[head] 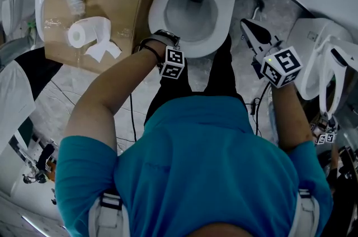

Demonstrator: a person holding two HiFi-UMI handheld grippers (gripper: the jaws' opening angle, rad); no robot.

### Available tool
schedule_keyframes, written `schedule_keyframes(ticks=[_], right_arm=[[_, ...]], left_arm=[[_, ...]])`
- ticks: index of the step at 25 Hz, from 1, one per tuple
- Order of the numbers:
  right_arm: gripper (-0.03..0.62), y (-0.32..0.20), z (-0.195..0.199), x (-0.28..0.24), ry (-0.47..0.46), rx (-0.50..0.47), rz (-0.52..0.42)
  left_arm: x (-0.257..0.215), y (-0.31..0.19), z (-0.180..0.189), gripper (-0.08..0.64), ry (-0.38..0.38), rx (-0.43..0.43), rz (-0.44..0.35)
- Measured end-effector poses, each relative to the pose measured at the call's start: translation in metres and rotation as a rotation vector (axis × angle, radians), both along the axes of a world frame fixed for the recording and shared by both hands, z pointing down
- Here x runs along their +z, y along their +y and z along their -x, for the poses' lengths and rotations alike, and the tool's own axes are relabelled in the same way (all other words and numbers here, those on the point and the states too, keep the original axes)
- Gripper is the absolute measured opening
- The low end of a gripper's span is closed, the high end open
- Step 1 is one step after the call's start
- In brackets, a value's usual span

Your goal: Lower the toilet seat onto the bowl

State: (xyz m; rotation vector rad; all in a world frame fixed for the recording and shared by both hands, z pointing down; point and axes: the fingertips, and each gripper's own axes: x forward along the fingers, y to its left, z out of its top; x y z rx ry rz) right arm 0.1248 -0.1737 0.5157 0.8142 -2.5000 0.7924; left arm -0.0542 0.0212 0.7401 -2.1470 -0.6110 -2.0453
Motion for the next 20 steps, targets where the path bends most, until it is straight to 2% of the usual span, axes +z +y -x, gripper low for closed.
schedule_keyframes(ticks=[10, 15, 20], right_arm=[[-0.008, 0.031, 0.032, 0.003, 0.008, 0.142, -0.060], [-0.008, 0.041, 0.030, 0.005, 0.001, 0.235, -0.087], [-0.008, 0.058, 0.027, 0.019, 0.003, 0.211, -0.094]], left_arm=[[0.013, 0.008, 0.003, 0.221, 0.048, -0.012, -0.041], [0.024, 0.012, 0.005, 0.221, 0.057, 0.000, -0.060], [0.034, 0.016, 0.004, 0.221, 0.049, 0.002, -0.090]])
